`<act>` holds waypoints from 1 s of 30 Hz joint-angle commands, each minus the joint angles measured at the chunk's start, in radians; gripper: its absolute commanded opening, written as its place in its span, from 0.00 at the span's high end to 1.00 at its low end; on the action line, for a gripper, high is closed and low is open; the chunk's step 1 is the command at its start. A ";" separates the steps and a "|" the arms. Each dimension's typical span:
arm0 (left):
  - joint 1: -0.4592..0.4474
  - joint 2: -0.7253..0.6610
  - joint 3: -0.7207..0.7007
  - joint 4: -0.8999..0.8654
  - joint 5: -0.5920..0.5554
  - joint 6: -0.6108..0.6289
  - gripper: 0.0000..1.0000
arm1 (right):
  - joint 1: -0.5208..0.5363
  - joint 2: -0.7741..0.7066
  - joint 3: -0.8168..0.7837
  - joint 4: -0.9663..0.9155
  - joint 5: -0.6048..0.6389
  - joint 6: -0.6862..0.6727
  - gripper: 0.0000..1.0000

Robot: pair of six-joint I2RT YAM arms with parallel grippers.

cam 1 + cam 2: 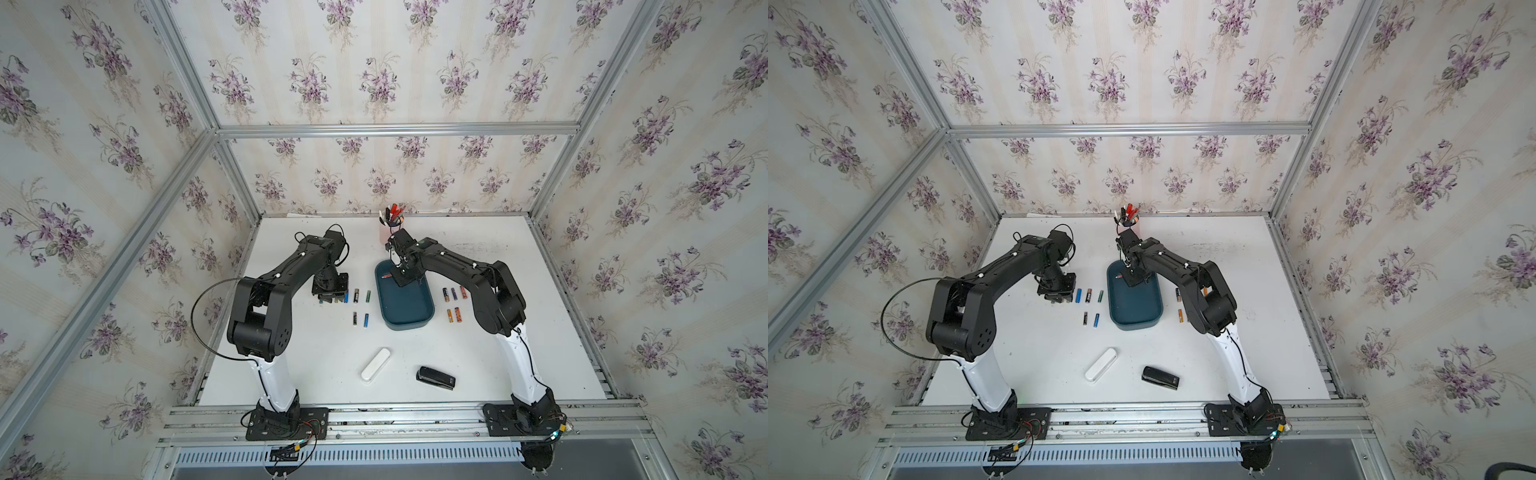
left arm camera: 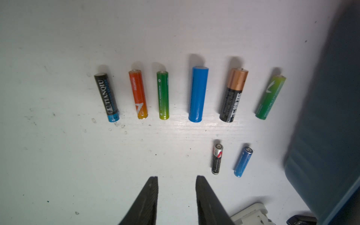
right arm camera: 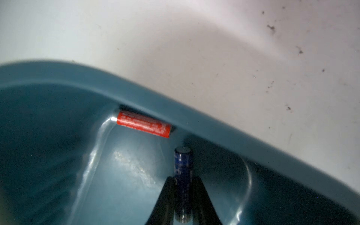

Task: Take the batteries out of the storage box
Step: Pick up the battery from the storage box, then place the battery at the center of the board.

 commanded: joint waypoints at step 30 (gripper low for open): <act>-0.069 0.055 0.203 -0.095 -0.028 0.018 0.62 | -0.261 -0.658 -0.704 0.071 0.015 0.158 0.80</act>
